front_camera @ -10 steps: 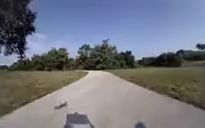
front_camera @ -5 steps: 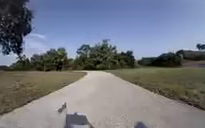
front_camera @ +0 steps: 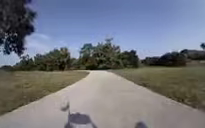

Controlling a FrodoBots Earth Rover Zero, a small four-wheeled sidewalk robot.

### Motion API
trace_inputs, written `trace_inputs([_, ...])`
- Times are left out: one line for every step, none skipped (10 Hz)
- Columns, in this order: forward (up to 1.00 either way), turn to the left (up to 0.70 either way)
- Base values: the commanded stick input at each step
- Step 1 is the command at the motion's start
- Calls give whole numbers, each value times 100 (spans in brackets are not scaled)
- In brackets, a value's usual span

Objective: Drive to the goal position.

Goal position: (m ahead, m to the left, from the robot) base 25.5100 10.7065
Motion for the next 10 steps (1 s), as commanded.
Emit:
trace_inputs([100,1])
trace_inputs([100,2])
trace_inputs([100,3])
trace_inputs([100,4])
trace_inputs([100,4])
trace_inputs([100,4])
trace_inputs([100,10])
trace_inputs([100,40])
trace_inputs([100,38])
trace_inputs([100,10])
